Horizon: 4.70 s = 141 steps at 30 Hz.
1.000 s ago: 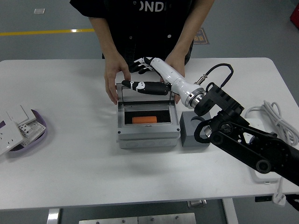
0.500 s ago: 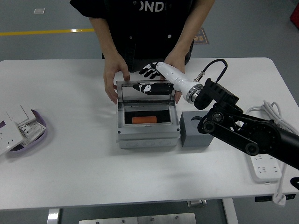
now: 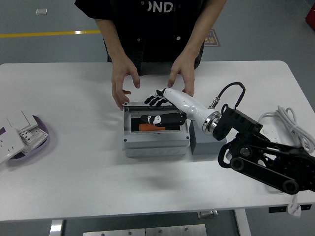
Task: Pick up the cylinder from the cube,place it in the box,flap close box
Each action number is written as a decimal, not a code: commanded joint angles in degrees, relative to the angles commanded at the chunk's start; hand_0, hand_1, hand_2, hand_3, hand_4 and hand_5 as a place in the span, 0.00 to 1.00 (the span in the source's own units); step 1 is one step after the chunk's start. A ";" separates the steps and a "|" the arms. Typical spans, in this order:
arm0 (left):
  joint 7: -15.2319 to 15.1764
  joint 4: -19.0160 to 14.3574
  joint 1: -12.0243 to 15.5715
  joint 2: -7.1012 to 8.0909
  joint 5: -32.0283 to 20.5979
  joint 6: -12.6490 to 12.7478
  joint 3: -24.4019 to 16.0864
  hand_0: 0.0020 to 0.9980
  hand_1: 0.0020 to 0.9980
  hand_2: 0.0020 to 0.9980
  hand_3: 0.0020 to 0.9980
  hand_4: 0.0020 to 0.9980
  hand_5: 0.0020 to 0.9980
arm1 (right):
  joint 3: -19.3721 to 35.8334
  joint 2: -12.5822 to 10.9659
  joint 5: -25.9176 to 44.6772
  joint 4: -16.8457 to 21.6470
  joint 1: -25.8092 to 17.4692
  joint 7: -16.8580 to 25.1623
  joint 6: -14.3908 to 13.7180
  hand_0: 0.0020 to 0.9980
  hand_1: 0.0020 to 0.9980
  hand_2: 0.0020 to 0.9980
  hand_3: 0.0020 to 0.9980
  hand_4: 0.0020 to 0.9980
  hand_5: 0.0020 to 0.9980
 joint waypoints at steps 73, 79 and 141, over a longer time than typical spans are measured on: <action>-0.01 -0.06 1.33 -0.23 1.00 -0.03 -0.35 0.59 0.63 0.63 0.64 0.70 0.22 | 41.93 2.39 41.49 -10.81 -23.74 31.14 2.16 0.67 0.61 0.59 0.65 0.78 0.39; -0.03 0.05 1.70 -0.57 1.01 -0.02 -0.97 0.59 0.63 0.63 0.64 0.70 0.22 | 41.42 2.39 41.69 -11.18 -24.39 31.00 2.07 0.67 0.60 0.59 0.65 0.79 0.37; -0.16 0.08 1.55 -1.10 0.91 0.01 -1.38 0.59 0.63 0.63 0.64 0.70 0.22 | 39.15 3.34 42.66 -11.46 -24.33 31.97 1.12 0.66 0.60 0.58 0.63 0.77 0.48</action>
